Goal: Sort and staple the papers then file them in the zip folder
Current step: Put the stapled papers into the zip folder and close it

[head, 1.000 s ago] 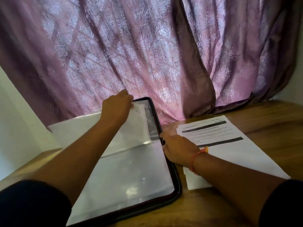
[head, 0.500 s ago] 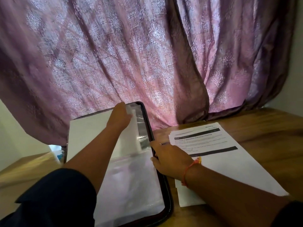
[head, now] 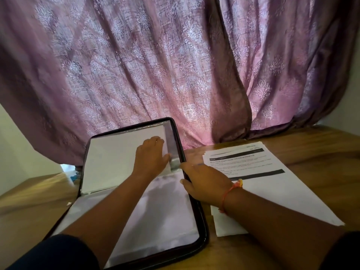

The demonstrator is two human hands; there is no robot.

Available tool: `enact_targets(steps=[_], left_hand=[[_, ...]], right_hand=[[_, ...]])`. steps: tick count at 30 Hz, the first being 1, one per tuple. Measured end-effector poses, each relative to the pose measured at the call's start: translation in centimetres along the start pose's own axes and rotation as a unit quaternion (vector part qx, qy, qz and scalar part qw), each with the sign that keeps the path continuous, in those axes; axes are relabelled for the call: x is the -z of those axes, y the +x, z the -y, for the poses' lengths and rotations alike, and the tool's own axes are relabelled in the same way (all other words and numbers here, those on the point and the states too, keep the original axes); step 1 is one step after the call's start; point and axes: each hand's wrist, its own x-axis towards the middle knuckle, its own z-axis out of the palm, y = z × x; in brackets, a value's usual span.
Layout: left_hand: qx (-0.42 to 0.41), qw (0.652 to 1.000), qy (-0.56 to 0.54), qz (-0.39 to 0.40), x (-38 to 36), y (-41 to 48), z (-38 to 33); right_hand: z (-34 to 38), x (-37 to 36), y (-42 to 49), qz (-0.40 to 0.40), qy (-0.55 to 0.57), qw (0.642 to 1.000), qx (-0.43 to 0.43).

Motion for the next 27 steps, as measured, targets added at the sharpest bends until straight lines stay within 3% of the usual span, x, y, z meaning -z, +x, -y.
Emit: enact_targets(steps=[3,8,17,20,22,27], left_hand=[[0.007,0.996,-0.082,-0.017,1.1,-1.4,-2.1],[0.033,0.981,-0.184,0.055,1.7,-4.8,-5.8],[0.014,0.939,-0.294,0.181,2.4,-6.0,-8.9],[-0.01,0.924,-0.296,0.24,2.0,-4.9,-9.9],[-0.027,0.922,-0.286,0.26,1.6,-4.4,-10.4],[-0.034,0.952,-0.216,0.215,-0.6,-5.0,-10.7]], right_hand=[[-0.5,0.8,0.4,-0.053,0.018,0.998,-0.02],[-4.7,3.6,0.9,-0.082,-0.038,0.984,-0.152],[-12.5,6.2,-0.4,-0.016,-0.105,0.931,-0.348],[-13.5,5.8,-0.9,0.052,-0.121,0.926,-0.353],[-13.6,6.1,-1.0,0.054,-0.122,0.929,-0.345],[-13.9,7.0,-1.7,0.032,-0.058,0.933,-0.353]])
